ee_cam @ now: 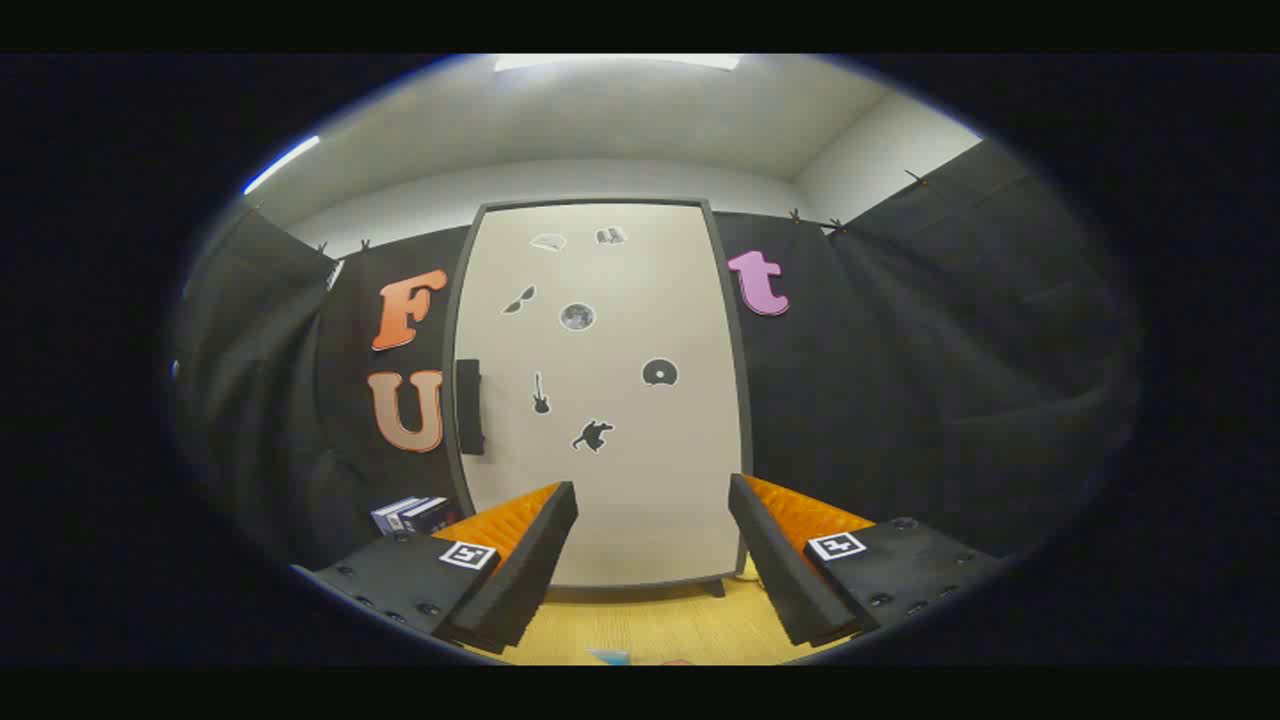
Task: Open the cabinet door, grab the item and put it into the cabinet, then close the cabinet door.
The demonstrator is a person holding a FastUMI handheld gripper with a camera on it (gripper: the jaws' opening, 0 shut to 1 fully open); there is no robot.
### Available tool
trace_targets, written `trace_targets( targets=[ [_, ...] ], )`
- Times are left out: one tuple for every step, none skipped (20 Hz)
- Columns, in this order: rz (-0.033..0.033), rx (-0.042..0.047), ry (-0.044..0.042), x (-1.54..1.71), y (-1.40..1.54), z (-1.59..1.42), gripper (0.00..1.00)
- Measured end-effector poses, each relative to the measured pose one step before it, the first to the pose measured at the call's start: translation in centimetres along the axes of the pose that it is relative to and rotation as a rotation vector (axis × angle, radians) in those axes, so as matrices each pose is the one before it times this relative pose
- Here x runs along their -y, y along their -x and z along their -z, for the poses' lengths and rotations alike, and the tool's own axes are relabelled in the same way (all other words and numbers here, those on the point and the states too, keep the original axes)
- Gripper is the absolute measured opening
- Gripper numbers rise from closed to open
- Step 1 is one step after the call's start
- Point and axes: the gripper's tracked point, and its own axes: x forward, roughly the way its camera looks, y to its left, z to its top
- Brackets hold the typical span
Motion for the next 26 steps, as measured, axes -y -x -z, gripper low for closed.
trace_targets(
  targets=[
    [-0.00193, -0.00546, 0.00719, -0.388, -0.219, -0.644, 0.98],
    [0.00501, -0.00647, -0.00505, -0.293, -0.269, -0.88, 0.98],
    [0.00546, -0.02489, -0.00773, -0.204, -0.179, -0.335, 0.98],
    [0.00367, -0.02819, -0.01204, -0.269, -0.104, -0.358, 0.98],
    [0.00394, -0.01915, -0.01106, -0.35, -0.034, -0.535, 0.98],
    [-0.00544, -0.01599, 0.00822, -0.464, 0.161, -0.511, 0.98],
    [0.00881, -0.01219, 0.01876, -0.261, 0.21, -0.32, 0.98],
    [0.01109, -0.01128, 0.022, -0.159, 0.246, -0.2, 0.98],
    [0.00133, -0.00738, 0.01644, -0.447, 0.265, -0.017, 0.98],
    [-0.00808, -0.00673, 0.00764, -0.736, 0.297, 0.071, 0.98],
    [-0.01379, 0.00214, 0.0019, -0.713, 0.165, -0.106, 0.98],
    [-0.00641, 0.00308, -0.00834, -0.425, -0.024, -0.204, 0.98],
    [-0.00444, 0.00408, -0.01831, -0.311, -0.14, -0.162, 0.98],
    [-0.00905, 0.00087, -0.01682, -0.509, -0.156, -0.149, 0.98],
    [-0.00585, -0.00057, -0.00867, -0.424, -0.308, -0.111, 0.98],
    [-0.00043, 0.00083, 0.00011, -0.282, -0.439, -0.257, 0.98],
    [0.00092, 0.00108, 0.00509, -0.445, -0.475, -0.306, 0.97],
    [-0.00239, 0.00136, 0.00174, -0.596, -0.607, -0.399, 0.98],
    [-0.01044, 0.004, -0.00303, -0.878, -0.645, -0.44, 0.98],
    [-0.01514, 0.00674, -0.00585, -1.043, -0.704, -0.46, 0.98],
    [-0.01475, 0.00685, -0.00382, -1.053, -0.814, -0.501, 0.98],
    [-0.01284, 0.00498, 0.00022, -1.008, -0.9, -0.412, 0.98],
    [-0.0138, 0.00613, 0.00451, -1.074, -0.918, -0.4, 0.98],
    [-0.01357, 0.00276, 0.00517, -1.023, -0.971, -0.14, 0.98],
    [-0.01211, -0.00385, 0.00345, -1.017, -1.059, 0.145, 0.98],
    [-0.0123, -0.00928, 0.00265, -0.959, -1.048, 0.289, 0.98]
  ],
)
